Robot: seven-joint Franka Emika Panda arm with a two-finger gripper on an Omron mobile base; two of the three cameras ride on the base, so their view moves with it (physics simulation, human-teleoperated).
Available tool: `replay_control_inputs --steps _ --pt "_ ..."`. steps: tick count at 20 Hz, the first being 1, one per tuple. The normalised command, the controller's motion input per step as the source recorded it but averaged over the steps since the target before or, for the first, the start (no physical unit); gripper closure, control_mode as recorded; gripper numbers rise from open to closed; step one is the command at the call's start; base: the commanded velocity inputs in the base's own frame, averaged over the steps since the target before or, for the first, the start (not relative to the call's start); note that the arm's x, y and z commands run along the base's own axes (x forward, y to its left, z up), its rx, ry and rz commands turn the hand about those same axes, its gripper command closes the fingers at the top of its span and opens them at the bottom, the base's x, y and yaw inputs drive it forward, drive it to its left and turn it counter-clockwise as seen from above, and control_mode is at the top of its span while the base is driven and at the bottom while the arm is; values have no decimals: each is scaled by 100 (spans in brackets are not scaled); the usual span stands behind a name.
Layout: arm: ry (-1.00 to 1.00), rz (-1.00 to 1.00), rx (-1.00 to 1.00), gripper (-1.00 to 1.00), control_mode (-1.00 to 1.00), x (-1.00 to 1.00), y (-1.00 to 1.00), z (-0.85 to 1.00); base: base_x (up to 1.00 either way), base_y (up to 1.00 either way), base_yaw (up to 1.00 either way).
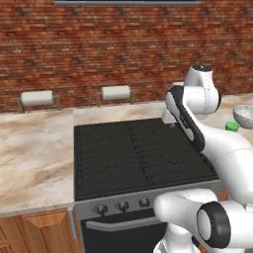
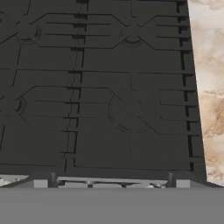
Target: Pick the cup and bowl from the counter and place them on the counter next to the sink.
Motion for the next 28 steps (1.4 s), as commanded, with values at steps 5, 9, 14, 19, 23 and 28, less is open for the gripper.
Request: replay_control_inputs --steps 5,9,14,19,23,28 --pt "5 0 -3 -100 -100 30 -35 -11 0 0 0" --pt "1 0 -7 -100 -100 40 -42 0 0 0 0" --pt "0 0 -8 -100 -100 25 -49 0 0 0 0" --pt "1 0 -9 -100 -100 9 -44 0 0 0 0" --pt "0 0 -2 -100 -100 15 -53 0 0 0 0" --pt "0 0 0 -100 -100 17 -58 0 0 0 0"
